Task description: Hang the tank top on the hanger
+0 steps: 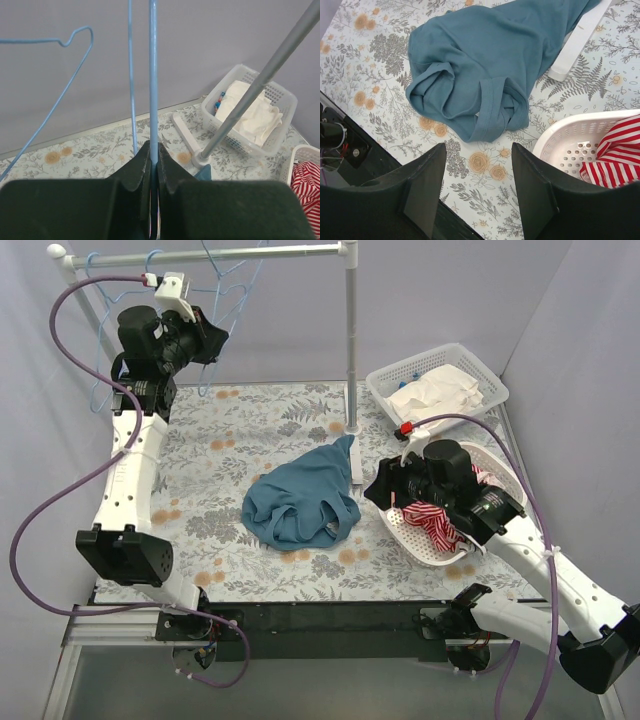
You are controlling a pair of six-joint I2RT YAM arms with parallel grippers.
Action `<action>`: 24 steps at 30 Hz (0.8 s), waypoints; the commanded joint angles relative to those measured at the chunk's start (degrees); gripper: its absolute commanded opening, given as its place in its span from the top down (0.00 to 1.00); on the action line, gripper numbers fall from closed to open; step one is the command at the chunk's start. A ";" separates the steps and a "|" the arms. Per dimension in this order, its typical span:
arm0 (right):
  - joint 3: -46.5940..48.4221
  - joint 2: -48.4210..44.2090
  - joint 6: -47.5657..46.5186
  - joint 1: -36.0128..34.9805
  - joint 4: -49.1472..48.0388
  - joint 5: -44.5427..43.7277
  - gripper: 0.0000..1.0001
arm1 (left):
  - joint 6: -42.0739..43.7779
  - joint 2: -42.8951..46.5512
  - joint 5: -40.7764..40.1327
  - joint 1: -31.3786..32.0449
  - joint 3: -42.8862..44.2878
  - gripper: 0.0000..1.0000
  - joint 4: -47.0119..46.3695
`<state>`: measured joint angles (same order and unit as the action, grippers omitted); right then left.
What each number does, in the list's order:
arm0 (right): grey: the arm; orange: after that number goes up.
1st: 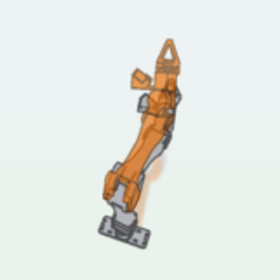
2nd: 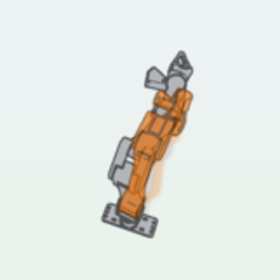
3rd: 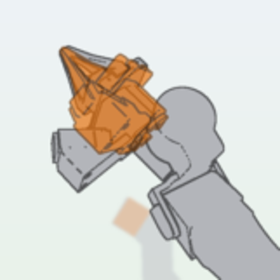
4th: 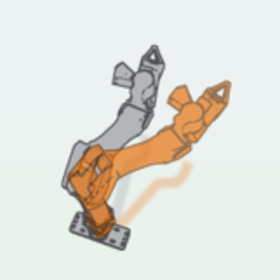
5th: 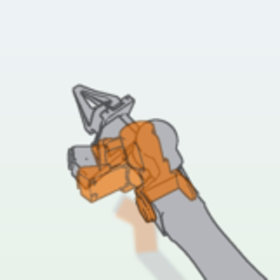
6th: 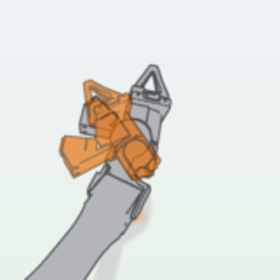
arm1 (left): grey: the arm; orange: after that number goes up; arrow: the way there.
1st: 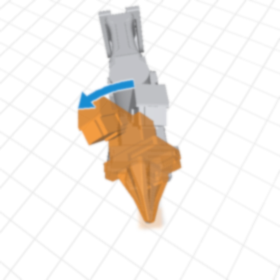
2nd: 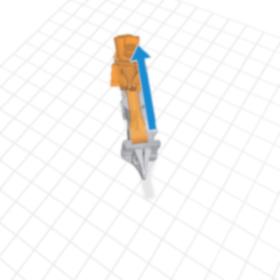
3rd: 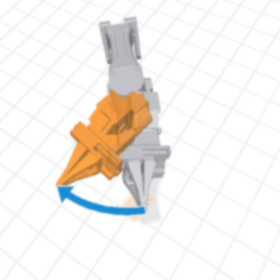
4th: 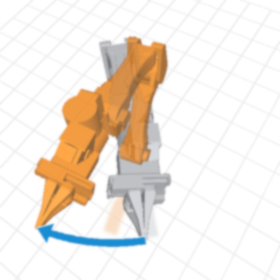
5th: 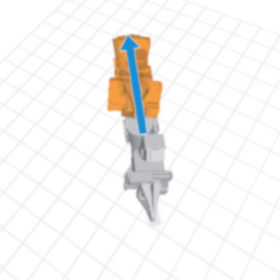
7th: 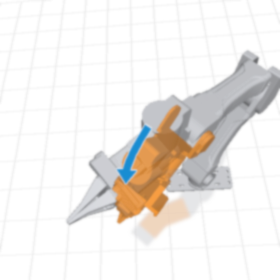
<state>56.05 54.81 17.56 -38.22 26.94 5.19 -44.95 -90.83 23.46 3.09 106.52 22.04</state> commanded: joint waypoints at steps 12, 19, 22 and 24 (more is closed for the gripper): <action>1.96 2.23 -1.22 -0.01 -0.40 0.43 0.39 | -3.65 21.12 4.57 0.68 -17.30 1.00 -2.27; -5.59 3.81 0.98 -4.58 -4.61 -0.96 0.43 | -8.40 34.74 7.83 2.70 -33.91 1.00 0.89; -6.04 7.58 1.68 -8.88 -6.72 -4.65 0.43 | -8.84 41.24 8.00 3.59 -39.53 1.00 5.63; -5.08 11.27 2.04 -9.59 -7.60 -6.67 0.43 | -9.02 45.80 8.26 3.67 -42.69 1.00 10.02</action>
<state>50.06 61.69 18.37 -45.47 24.51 3.27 -52.62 -52.77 29.74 6.24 67.92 25.30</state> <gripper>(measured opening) 0.576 0.026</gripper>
